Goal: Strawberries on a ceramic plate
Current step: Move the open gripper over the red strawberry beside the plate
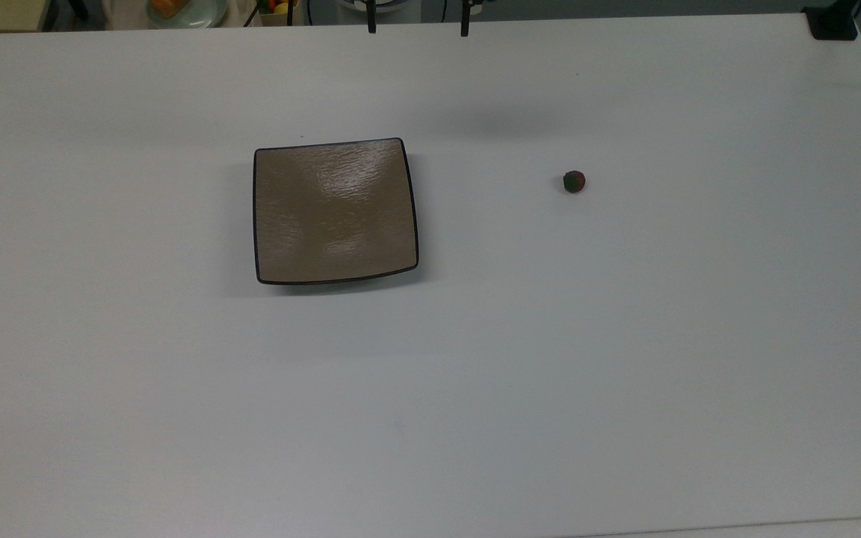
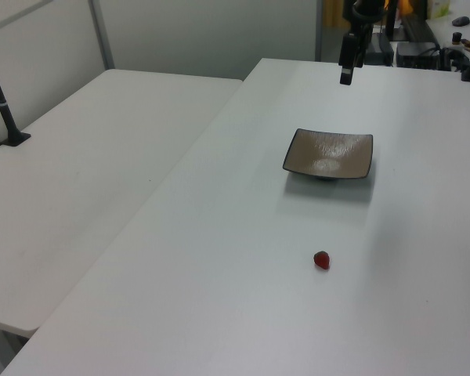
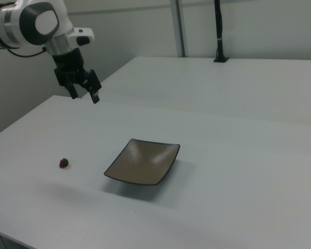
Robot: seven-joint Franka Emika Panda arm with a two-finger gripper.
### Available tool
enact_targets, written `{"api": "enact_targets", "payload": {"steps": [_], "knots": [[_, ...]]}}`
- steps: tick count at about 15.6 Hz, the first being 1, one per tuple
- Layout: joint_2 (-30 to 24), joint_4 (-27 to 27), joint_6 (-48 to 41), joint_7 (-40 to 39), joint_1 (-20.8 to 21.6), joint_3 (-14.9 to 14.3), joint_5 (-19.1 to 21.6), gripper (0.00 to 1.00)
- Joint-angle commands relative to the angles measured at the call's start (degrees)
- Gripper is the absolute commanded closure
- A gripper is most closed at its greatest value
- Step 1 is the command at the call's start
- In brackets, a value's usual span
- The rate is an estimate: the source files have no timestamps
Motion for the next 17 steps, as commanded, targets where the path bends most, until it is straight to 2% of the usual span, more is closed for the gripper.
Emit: {"api": "enact_targets", "payload": {"steps": [1, 10, 17], "knots": [[0.2, -0.6, 0.1, 0.1, 0.8, -0.1, 0.6, 0.00], [1.1, -0.9, 0.1, 0.1, 1.1, 0.2, 0.6, 0.00], [6.4, -0.9, 1.0, -0.7, 6.4, 0.5, 0.6, 0.00]]}}
